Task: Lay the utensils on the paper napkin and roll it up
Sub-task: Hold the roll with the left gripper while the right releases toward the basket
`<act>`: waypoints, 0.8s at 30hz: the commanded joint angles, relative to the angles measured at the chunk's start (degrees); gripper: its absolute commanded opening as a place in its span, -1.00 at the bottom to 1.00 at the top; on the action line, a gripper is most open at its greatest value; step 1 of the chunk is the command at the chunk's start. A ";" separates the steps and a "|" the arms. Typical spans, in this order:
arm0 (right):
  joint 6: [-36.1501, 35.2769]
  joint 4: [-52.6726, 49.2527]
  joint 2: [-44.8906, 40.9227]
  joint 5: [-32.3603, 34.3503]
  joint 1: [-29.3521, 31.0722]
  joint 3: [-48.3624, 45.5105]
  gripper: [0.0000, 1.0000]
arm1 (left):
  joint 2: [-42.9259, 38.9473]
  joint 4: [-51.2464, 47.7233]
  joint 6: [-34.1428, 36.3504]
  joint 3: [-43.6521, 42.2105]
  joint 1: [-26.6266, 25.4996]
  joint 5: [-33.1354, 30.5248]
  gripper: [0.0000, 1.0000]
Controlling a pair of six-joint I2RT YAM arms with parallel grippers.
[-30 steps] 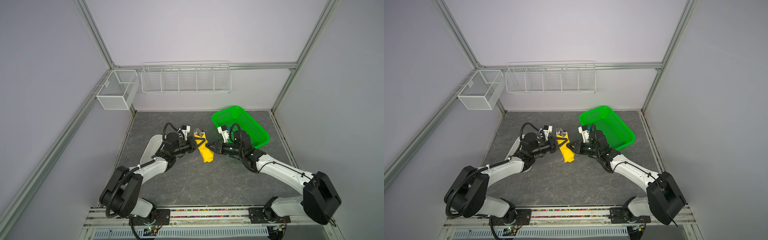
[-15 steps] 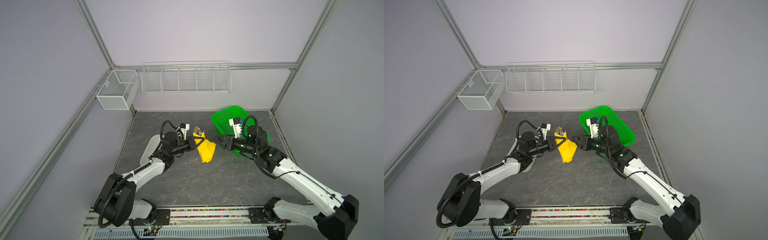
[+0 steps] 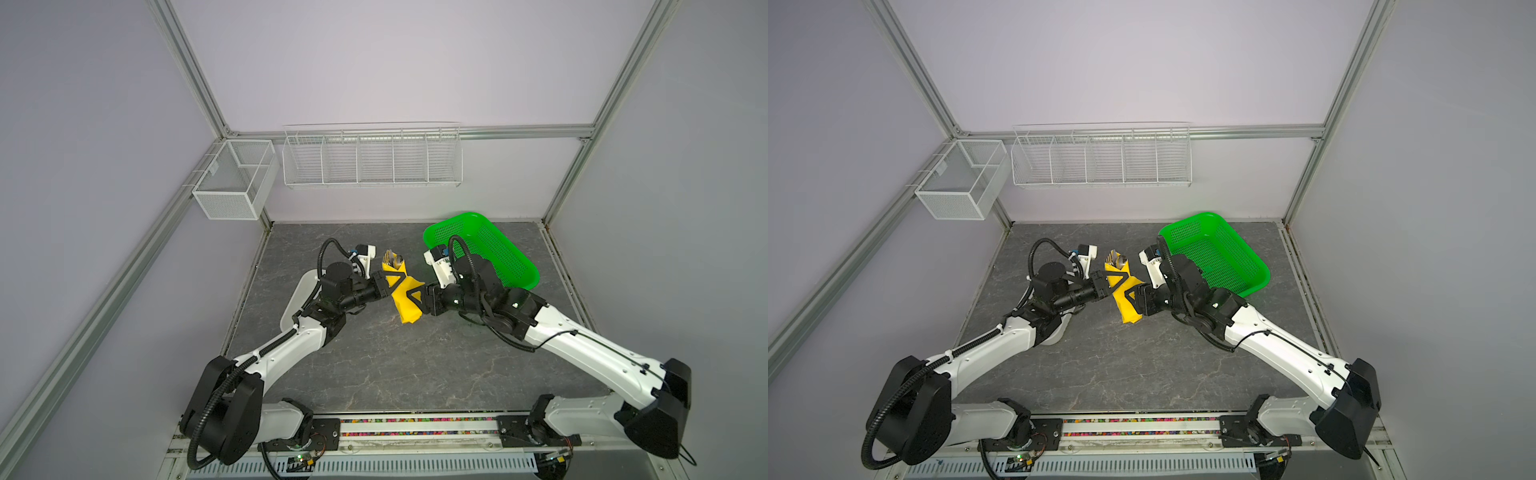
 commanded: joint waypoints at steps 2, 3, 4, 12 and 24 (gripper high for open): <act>-5.93 1.27 0.48 6.21 1.88 0.89 0.18 | -2.42 0.27 1.30 2.52 -0.01 -1.35 -0.95; -5.84 0.96 0.99 6.63 1.90 1.05 0.18 | -2.60 0.20 1.28 2.65 -0.04 -1.40 -0.96; -5.94 0.61 1.67 6.82 1.94 1.44 0.18 | -2.74 0.02 1.24 2.96 -0.04 -1.33 -0.96; -3.91 -2.92 1.14 13.71 1.77 3.96 0.17 | -4.72 -2.44 2.19 3.25 -0.03 -2.54 -0.97; -1.07 -15.52 2.62 0.79 -26.35 -0.08 0.48 | -7.37 -7.75 3.85 2.42 0.02 -5.12 -1.00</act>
